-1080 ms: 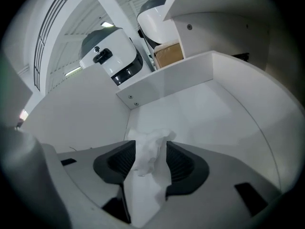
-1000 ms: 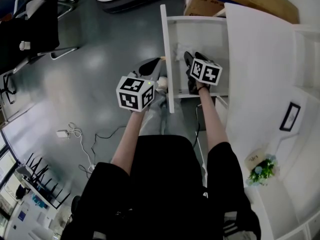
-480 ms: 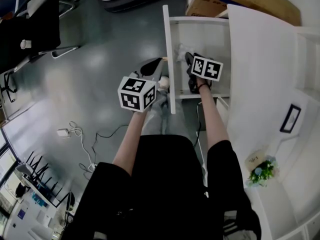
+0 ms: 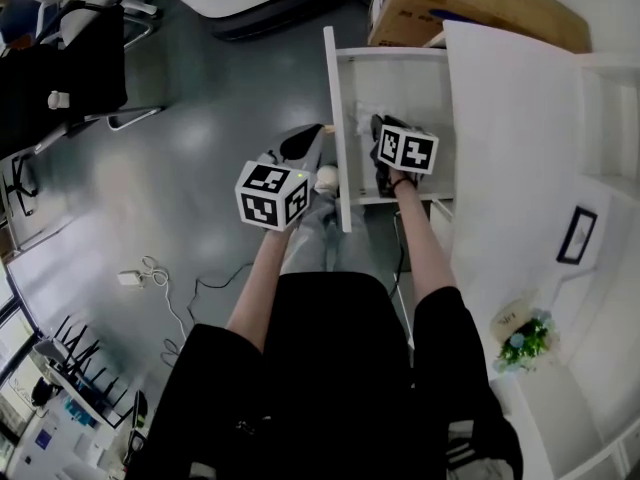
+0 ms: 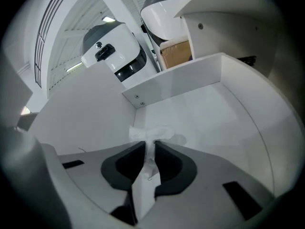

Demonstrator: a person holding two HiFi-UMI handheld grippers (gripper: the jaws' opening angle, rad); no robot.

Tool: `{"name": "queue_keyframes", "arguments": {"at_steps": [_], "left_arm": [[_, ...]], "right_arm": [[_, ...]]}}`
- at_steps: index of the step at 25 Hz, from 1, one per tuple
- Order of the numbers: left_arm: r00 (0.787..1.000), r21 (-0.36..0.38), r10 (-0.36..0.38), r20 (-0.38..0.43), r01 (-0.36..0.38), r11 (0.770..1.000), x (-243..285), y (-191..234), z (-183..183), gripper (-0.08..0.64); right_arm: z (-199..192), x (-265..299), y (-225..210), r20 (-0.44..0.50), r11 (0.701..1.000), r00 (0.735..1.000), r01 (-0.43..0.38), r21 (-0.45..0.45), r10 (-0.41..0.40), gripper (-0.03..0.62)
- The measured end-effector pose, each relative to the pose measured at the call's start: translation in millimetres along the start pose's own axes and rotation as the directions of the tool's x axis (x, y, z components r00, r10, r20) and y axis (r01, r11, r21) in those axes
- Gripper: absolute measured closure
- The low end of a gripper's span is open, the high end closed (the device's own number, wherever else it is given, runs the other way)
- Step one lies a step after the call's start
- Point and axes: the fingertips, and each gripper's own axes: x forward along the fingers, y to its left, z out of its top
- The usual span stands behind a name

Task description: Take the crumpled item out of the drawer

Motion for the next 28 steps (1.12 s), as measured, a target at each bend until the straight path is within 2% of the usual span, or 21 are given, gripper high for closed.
{"name": "queue_keyframes", "arguments": {"at_steps": [9, 15, 23, 28], "left_arm": [[0.999, 0.007, -0.008, 0.054, 0.008, 1.0, -19, -14, 23, 0.562], [0.995, 0.033, -0.043, 0.088, 0.041, 0.999, -35, -29, 35, 0.563], [0.99, 0.09, -0.082, 0.111, 0.073, 0.993, -60, -38, 48, 0.563], [0.985, 0.13, -0.109, 0.133, 0.091, 0.987, -79, -47, 56, 0.562]], "right_arm": [[30, -48, 20, 0.119, 0.999, 0.993, 0.017, -0.036, -0.012, 0.543], [41, -85, 41, 0.194, 0.995, 0.979, -0.034, -0.099, 0.053, 0.543], [51, -131, 59, 0.265, 0.984, 0.959, -0.051, -0.171, 0.095, 0.543], [58, -159, 74, 0.32, 0.976, 0.937, -0.076, -0.205, 0.14, 0.543]]}}
